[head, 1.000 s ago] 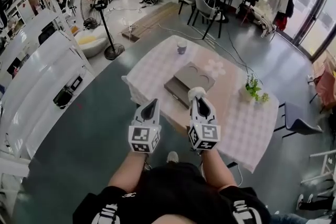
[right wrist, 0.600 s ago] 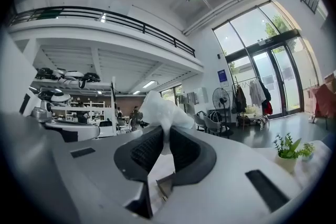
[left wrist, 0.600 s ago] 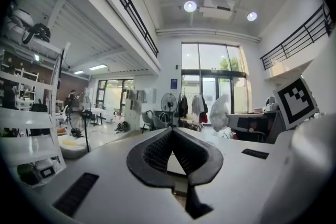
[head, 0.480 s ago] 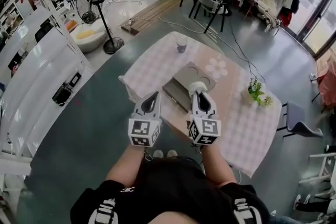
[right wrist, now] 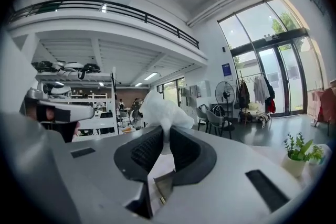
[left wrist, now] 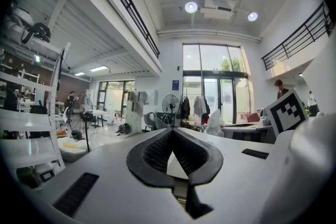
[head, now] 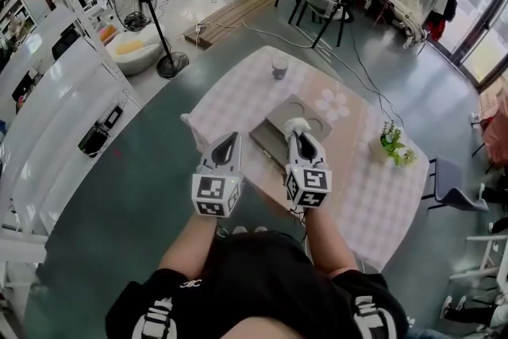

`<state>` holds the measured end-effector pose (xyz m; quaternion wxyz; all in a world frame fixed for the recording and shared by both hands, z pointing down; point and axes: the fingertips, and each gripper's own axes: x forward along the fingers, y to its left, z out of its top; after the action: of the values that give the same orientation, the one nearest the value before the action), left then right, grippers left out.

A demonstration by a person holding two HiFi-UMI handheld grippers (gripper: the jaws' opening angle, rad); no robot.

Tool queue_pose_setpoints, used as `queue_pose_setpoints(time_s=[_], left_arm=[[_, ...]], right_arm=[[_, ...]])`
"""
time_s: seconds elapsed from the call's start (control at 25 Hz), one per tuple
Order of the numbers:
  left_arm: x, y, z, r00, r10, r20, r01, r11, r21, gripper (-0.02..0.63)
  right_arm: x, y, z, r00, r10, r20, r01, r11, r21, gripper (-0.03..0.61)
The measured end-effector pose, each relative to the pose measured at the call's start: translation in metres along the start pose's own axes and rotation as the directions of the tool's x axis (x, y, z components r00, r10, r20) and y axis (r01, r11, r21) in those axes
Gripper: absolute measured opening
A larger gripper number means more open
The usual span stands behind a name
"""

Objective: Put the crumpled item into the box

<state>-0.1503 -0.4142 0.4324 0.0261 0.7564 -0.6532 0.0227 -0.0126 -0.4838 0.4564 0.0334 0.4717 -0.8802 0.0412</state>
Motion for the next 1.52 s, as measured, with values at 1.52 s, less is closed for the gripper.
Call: queue_pose_setpoints(time_s=[1.52], left_arm=[[0.015, 0.050, -0.038, 0.996, 0.031, -0.081, -0.032, 1.000, -0.002, -0.009]], right_arm=[[0.081, -0.011, -0.266, 0.645, -0.027, -0.764, 0.089, 0.995, 0.040, 0.044]])
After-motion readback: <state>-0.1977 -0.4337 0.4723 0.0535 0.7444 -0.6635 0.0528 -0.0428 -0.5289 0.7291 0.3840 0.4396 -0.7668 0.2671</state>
